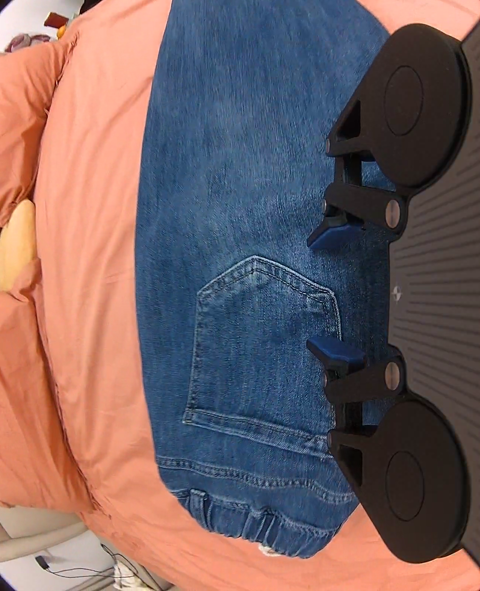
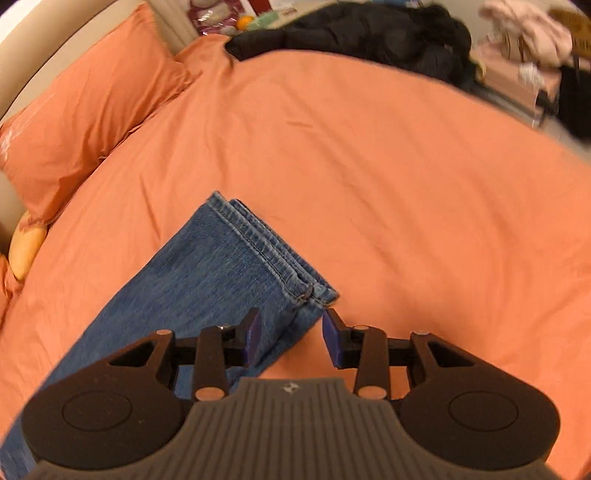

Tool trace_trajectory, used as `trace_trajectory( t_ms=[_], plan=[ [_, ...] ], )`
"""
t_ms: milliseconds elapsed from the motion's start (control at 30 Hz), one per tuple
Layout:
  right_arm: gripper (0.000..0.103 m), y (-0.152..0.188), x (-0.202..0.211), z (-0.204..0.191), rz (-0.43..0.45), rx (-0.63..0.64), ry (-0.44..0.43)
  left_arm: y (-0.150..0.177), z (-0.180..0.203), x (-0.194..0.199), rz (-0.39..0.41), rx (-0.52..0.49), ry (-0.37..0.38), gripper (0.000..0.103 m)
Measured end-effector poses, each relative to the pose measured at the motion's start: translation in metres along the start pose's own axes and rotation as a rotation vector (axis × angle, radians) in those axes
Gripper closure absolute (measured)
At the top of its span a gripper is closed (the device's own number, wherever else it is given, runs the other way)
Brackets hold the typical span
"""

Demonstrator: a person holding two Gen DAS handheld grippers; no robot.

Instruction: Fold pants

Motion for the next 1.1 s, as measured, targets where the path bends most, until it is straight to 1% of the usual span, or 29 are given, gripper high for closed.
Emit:
trace_trajectory(
  t_ms=[33, 67, 167, 200, 233, 267, 333, 433, 500, 567, 633, 667, 800, 867, 967, 1033, 1100],
  plan=[
    [0.075, -0.001, -0.010, 0.002, -0.008, -0.018, -0.006, 0.001, 0.000, -0.003, -0.005, 0.001, -0.004, 0.039],
    [0.077, 0.000, -0.023, 0.002, -0.016, -0.037, -0.007, 0.002, 0.000, -0.004, -0.011, 0.001, -0.006, 0.039],
    [0.077, 0.004, -0.048, 0.003, -0.036, -0.085, -0.015, 0.004, -0.002, -0.008, -0.017, 0.006, -0.010, 0.039],
    [0.083, 0.005, -0.052, 0.003, -0.040, -0.096, -0.015, 0.005, -0.003, -0.009, -0.016, 0.008, -0.011, 0.039],
    [0.098, 0.005, -0.056, 0.004, -0.040, -0.104, -0.015, 0.005, -0.003, -0.009, -0.015, 0.009, -0.011, 0.039],
    [0.098, 0.004, -0.057, 0.003, -0.032, -0.098, -0.008, 0.005, -0.003, -0.010, -0.016, 0.009, -0.012, 0.039],
    [0.103, -0.002, -0.048, -0.005, 0.007, -0.060, -0.018, 0.005, -0.004, -0.011, -0.018, 0.004, -0.013, 0.039],
    [0.103, -0.012, -0.019, -0.021, 0.101, -0.010, -0.066, 0.006, -0.002, -0.012, -0.018, -0.018, -0.003, 0.043],
    [0.103, -0.014, -0.010, -0.026, 0.121, 0.039, -0.048, 0.006, 0.000, -0.015, -0.025, -0.020, -0.001, 0.043],
    [0.103, -0.007, -0.019, -0.022, 0.084, 0.059, -0.003, 0.006, -0.001, -0.019, -0.031, -0.014, 0.000, 0.043],
    [0.103, 0.002, -0.032, -0.012, 0.056, 0.028, 0.031, 0.007, -0.003, -0.022, -0.034, -0.005, 0.004, 0.043],
    [0.103, 0.004, -0.040, -0.010, 0.051, 0.016, 0.037, 0.007, -0.004, -0.022, -0.034, -0.002, 0.005, 0.043],
    [0.103, 0.012, -0.053, -0.014, 0.047, 0.054, 0.054, 0.004, -0.006, -0.019, -0.032, -0.003, 0.003, 0.043],
    [0.103, 0.013, -0.059, -0.016, 0.031, 0.060, 0.061, 0.003, -0.004, -0.012, -0.014, -0.020, -0.002, 0.043],
    [0.096, 0.011, -0.052, -0.018, 0.028, 0.071, 0.046, -0.004, -0.001, 0.005, 0.027, -0.039, 0.015, 0.043],
    [0.078, 0.009, -0.043, -0.014, 0.042, 0.077, 0.052, -0.011, 0.003, 0.016, 0.046, -0.047, 0.044, 0.043],
    [0.071, 0.009, -0.035, -0.005, 0.035, 0.045, 0.027, -0.019, 0.012, 0.022, 0.055, -0.064, 0.082, 0.043]
  ],
)
Point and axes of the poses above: each gripper's, at about its wrist camera, not at the fingertips, and x roughly against the way its jaws point, z to its right, y to its underside, the point moved 1 cm from there along -x, roughly the way its jaws point, and after that the axes turned 8 degrees about z, right-handed, at the moved point
